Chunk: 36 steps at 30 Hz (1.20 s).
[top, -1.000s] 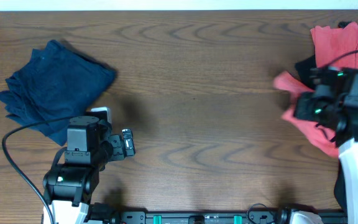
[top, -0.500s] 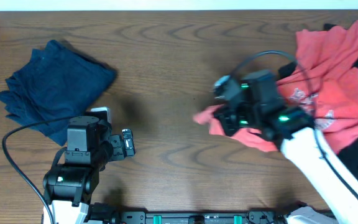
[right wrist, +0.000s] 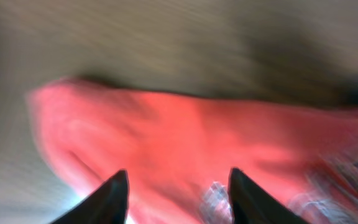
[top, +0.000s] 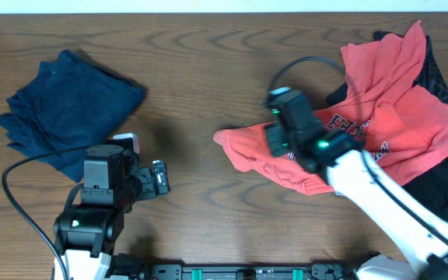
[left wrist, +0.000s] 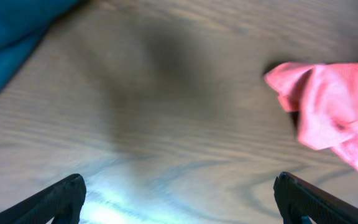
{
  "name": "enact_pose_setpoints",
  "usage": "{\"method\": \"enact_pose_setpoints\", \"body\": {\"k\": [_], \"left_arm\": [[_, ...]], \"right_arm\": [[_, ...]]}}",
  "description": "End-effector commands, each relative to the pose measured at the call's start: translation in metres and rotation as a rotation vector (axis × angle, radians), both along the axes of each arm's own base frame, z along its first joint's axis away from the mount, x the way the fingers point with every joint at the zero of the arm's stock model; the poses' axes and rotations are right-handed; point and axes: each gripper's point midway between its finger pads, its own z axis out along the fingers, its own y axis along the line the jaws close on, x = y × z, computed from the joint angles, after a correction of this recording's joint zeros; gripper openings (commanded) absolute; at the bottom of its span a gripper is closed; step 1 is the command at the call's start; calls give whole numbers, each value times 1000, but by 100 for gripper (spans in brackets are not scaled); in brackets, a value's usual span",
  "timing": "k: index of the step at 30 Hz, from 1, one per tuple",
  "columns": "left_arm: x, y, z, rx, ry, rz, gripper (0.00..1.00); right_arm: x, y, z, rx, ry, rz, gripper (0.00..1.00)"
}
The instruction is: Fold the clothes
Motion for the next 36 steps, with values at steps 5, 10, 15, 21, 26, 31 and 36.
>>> {"method": "enact_pose_setpoints", "body": {"k": [5,10,15,21,26,31,36], "left_arm": [[20,-37,-2,-227,55,-33,98],[31,-70,-32,-281,173,-102,98],[38,-113,-70,-286,269,-177,98],[45,-173,-108,-295,278,-305,98],[59,-218,-126,-321,183,-413,88],[90,-216,-111,-344,75,-395,6],[176,-138,-21,-311,-161,-211,6]], "right_arm": [[-11,-134,49,-39,-84,-480,63],[-39,-188,43,-80,0,-640,65],[-56,-217,35,-102,65,-735,66],[-68,-229,31,-113,105,-779,66],[-76,-232,28,-123,138,-792,67],[-79,-232,27,-128,151,-791,67],[-80,-232,27,-128,155,-792,68]]}}
